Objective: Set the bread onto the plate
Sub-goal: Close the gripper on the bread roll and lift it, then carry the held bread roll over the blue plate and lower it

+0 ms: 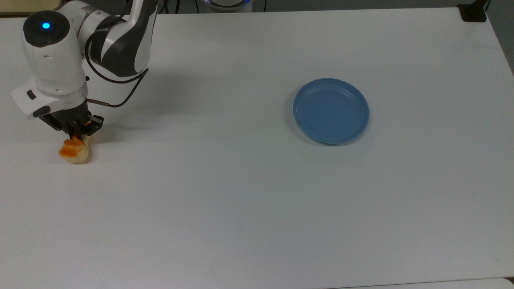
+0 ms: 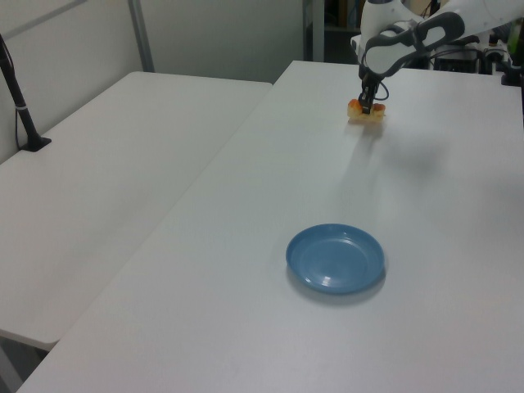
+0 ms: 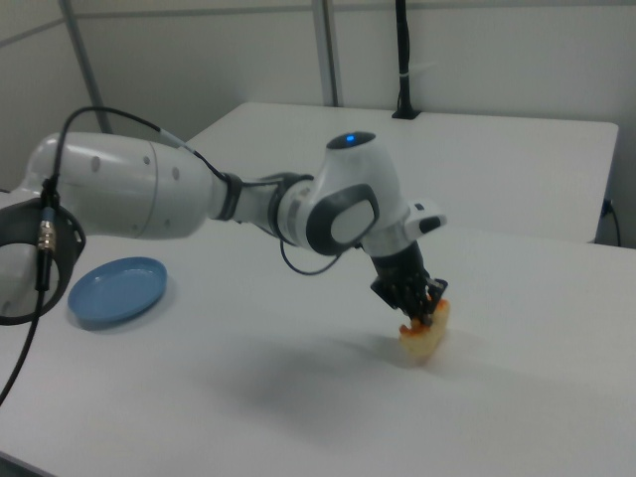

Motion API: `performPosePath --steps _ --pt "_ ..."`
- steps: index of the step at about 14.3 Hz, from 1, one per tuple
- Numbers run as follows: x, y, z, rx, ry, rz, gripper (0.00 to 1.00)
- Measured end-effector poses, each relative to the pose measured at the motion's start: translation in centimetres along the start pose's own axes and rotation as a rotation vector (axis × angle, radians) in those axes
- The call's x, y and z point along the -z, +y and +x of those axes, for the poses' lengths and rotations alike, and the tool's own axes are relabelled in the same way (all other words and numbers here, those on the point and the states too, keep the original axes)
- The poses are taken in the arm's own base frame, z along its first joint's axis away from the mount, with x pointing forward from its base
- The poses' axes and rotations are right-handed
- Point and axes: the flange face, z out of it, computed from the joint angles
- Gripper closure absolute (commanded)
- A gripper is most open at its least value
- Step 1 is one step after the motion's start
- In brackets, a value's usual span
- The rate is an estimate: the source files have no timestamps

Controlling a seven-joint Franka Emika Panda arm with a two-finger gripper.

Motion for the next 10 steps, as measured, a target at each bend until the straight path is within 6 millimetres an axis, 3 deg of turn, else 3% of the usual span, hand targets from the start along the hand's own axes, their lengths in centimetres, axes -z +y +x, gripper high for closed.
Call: performPosePath --steps 2,3,5,7,10 --pt "4.2 -1.1 0.2 -0.021 -0.023 0.045 0.87" --pt "8.6 -2.8 0.3 -0.035 -0.032 0.086 0.87" --pt "14.6 -6.0 -0.2 -0.055 -0.049 0.133 0.87" --pt "19.4 -10.9 -1.0 -0.063 -0.09 0.176 0.87" --pt "23.0 -20.6 -1.6 -0.093 -0.143 0.215 0.87"
